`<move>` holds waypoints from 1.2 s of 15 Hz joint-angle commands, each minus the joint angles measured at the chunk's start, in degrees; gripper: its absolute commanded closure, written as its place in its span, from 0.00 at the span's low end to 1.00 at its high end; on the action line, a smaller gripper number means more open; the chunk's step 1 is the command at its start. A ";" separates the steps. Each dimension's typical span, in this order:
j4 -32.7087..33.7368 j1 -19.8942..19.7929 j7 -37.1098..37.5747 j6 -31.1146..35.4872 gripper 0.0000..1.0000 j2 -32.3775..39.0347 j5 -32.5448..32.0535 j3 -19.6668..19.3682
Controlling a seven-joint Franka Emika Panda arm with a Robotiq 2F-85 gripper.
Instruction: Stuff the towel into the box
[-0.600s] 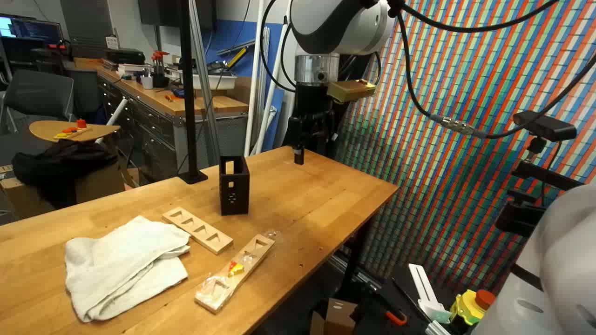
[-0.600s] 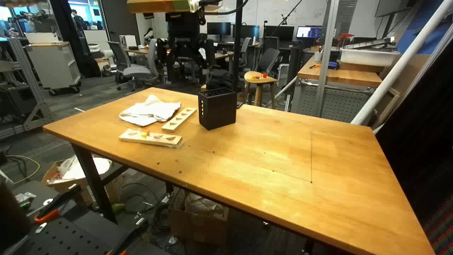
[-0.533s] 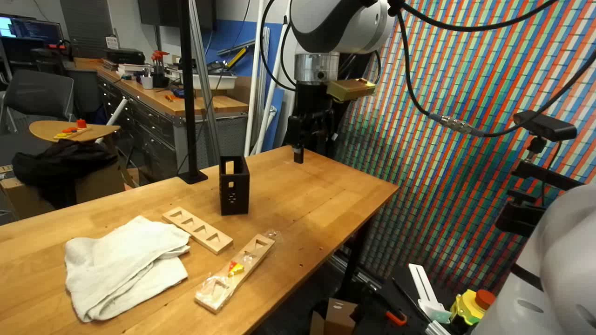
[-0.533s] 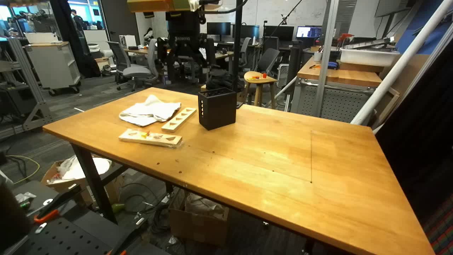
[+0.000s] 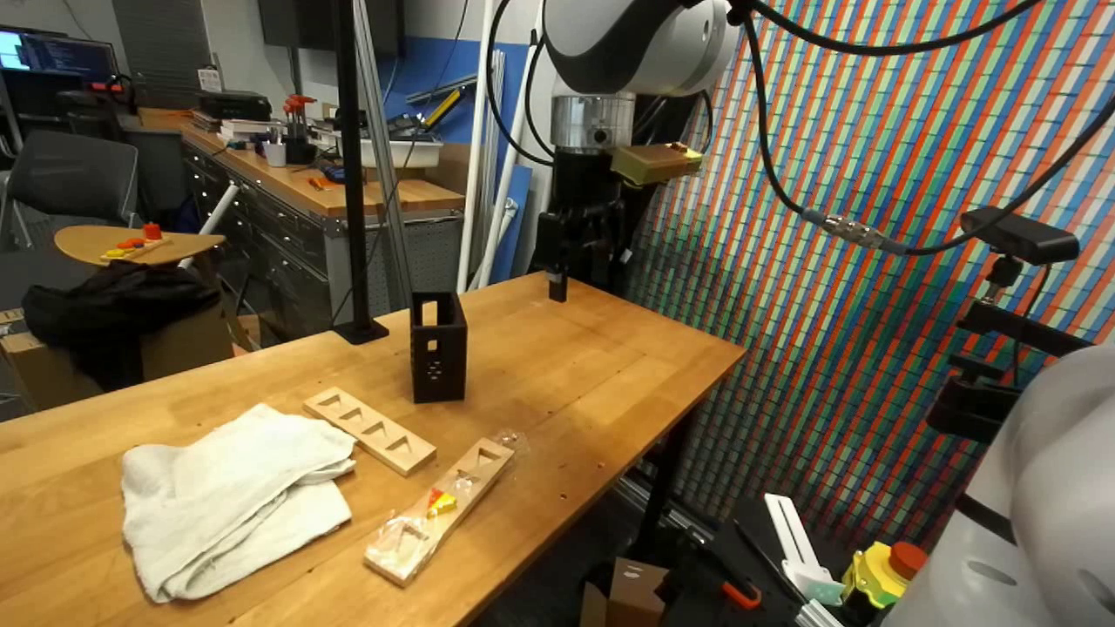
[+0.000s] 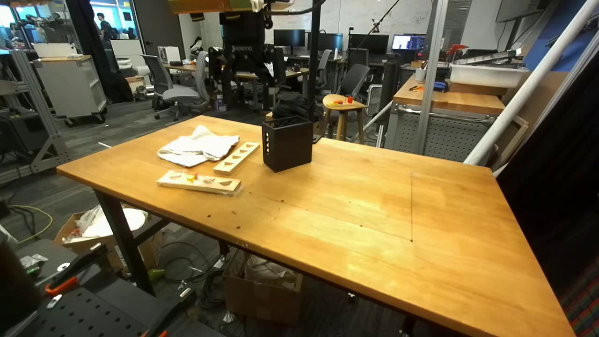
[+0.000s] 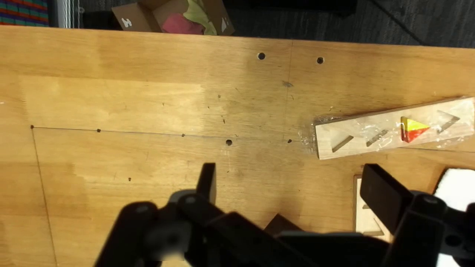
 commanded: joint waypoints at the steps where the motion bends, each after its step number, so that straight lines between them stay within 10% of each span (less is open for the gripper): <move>1: 0.63 -0.03 0.25 -0.47 0.00 0.55 -0.29 0.33; 18: 22.20 7.36 9.94 -0.81 0.00 20.02 -3.98 10.06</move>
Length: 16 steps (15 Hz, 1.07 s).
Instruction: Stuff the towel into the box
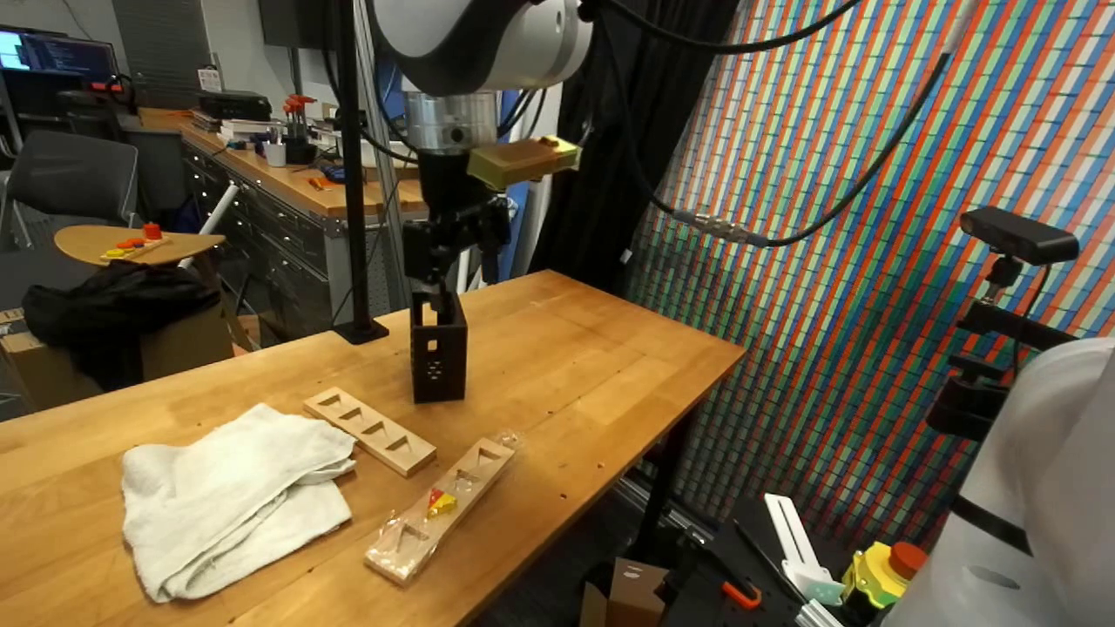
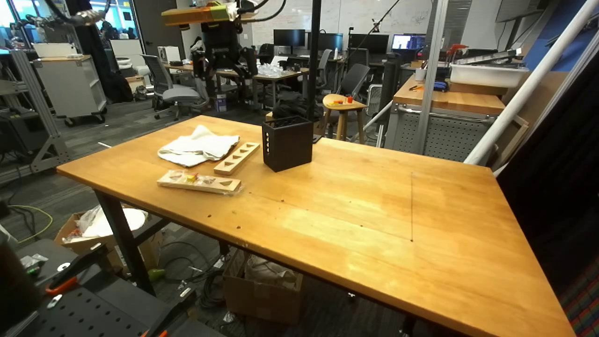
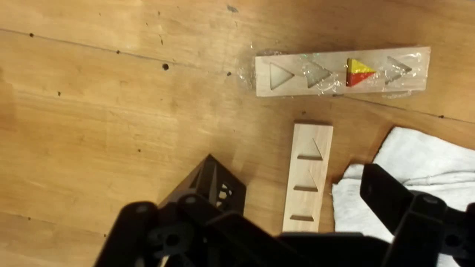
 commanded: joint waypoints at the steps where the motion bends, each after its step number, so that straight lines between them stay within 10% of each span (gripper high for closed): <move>1: 10.69 2.15 2.76 0.10 0.00 8.02 -2.47 1.35; 16: 31.29 8.11 -1.22 7.99 0.00 33.21 2.14 5.04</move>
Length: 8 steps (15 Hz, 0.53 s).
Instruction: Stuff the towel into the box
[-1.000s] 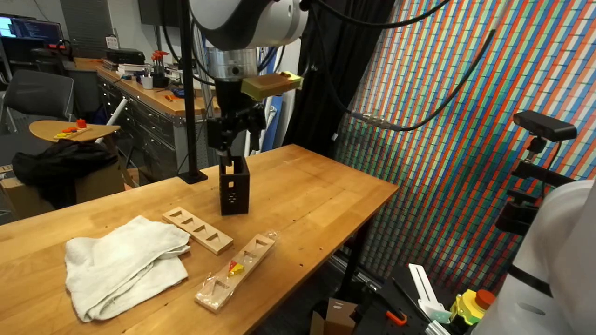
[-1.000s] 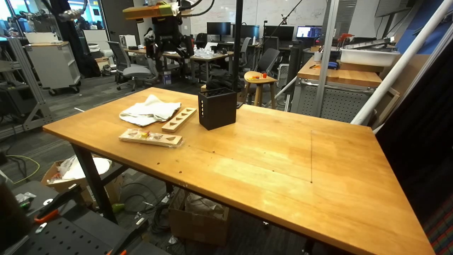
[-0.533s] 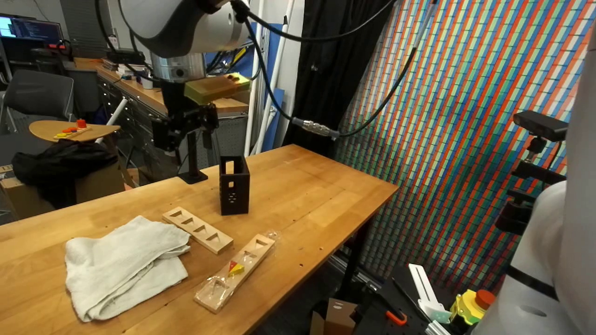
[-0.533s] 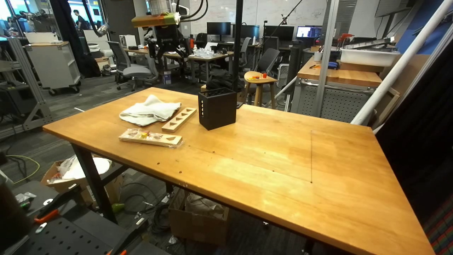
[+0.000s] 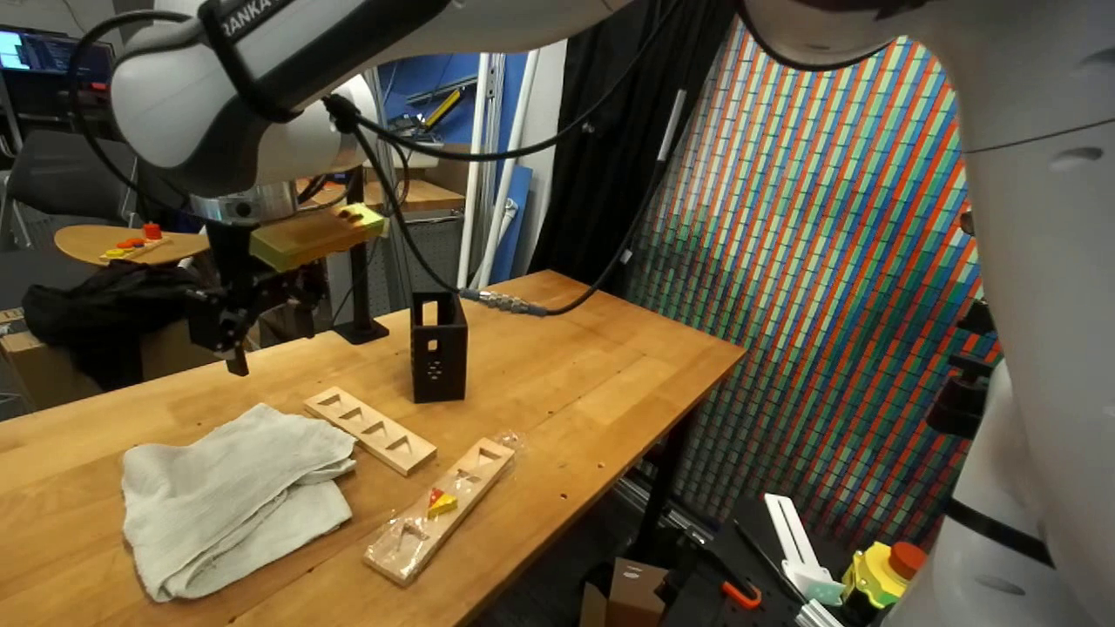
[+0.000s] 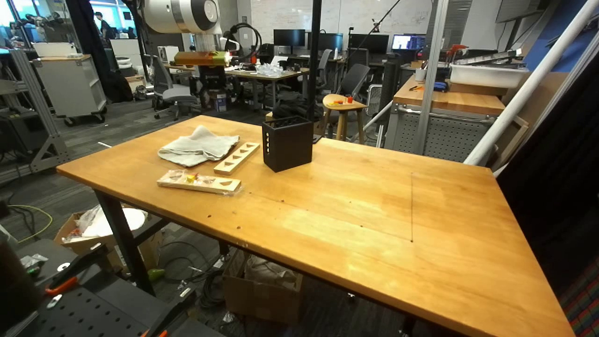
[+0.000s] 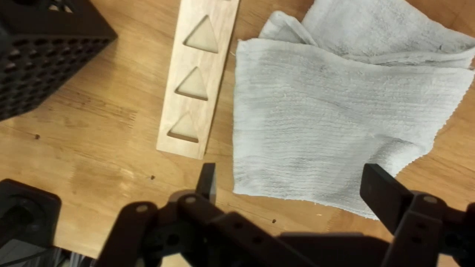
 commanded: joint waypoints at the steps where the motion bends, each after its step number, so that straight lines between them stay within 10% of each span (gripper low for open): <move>1: 3.99 0.11 -2.44 2.44 0.00 4.95 3.24 1.00; 8: 5.96 -1.21 -7.51 7.04 0.00 12.84 7.68 2.45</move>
